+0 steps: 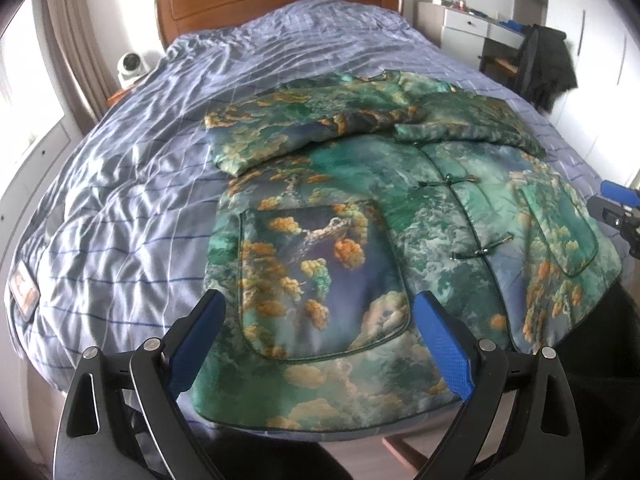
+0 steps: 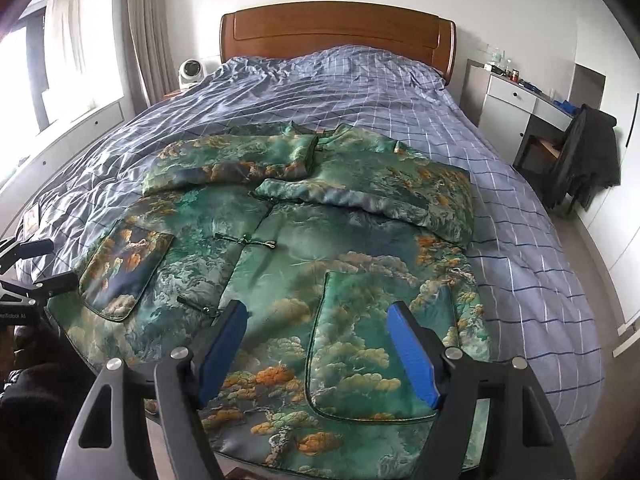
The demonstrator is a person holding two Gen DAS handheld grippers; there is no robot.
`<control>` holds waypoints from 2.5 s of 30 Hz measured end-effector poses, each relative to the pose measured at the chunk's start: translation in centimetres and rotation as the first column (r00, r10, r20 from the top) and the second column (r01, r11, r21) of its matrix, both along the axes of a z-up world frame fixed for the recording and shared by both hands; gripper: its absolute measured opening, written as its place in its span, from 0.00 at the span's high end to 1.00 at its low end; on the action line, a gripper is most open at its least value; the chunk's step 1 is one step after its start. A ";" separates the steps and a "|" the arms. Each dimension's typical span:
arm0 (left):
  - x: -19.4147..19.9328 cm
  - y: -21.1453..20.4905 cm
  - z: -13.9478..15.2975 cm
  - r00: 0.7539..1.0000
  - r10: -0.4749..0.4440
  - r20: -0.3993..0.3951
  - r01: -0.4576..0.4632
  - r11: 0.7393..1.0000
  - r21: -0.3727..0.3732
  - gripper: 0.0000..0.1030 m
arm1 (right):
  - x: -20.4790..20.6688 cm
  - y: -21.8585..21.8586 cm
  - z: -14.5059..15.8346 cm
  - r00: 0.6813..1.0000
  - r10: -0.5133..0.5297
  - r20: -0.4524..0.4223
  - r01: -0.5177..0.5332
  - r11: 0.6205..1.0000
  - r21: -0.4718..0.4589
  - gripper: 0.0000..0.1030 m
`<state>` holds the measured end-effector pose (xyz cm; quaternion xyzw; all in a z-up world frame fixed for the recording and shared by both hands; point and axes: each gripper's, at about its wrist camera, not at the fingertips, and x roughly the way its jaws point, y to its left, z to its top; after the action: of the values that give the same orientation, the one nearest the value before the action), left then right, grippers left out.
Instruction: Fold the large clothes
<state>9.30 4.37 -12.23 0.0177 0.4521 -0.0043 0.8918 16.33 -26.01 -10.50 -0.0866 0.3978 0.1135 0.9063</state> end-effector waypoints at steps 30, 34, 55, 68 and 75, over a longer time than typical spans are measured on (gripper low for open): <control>1.4 8.6 -10.5 0.944 -0.010 -0.331 -0.112 0.931 -0.347 0.06 | 1.9 -17.1 -9.2 0.904 -0.069 -0.421 0.159 0.970 0.184 0.28; 0.8 8.1 -11.0 0.936 -0.032 -0.351 -0.113 0.917 -0.383 0.18 | 1.7 -15.8 -9.6 0.892 -0.010 -0.452 0.125 0.967 0.224 0.28; -4.3 10.6 -5.7 0.962 -0.012 -0.274 -0.114 0.892 -0.438 0.88 | 1.1 -14.8 -3.3 0.928 -0.010 -0.372 0.118 0.956 0.268 0.87; -6.7 11.3 -2.4 0.965 -0.039 -0.261 -0.082 0.897 -0.435 0.88 | -1.3 -16.8 -1.5 0.903 0.047 -0.427 0.137 0.911 0.389 0.88; 0.6 15.5 5.4 0.998 -0.005 -0.063 -0.032 0.820 -0.571 0.89 | 5.0 -18.4 3.7 0.951 0.076 -0.300 0.103 0.836 0.540 0.89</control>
<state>9.86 19.87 -6.84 -0.2538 0.4576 -0.1340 0.8416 21.29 -44.38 -6.82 0.1985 0.4858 0.2284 0.8200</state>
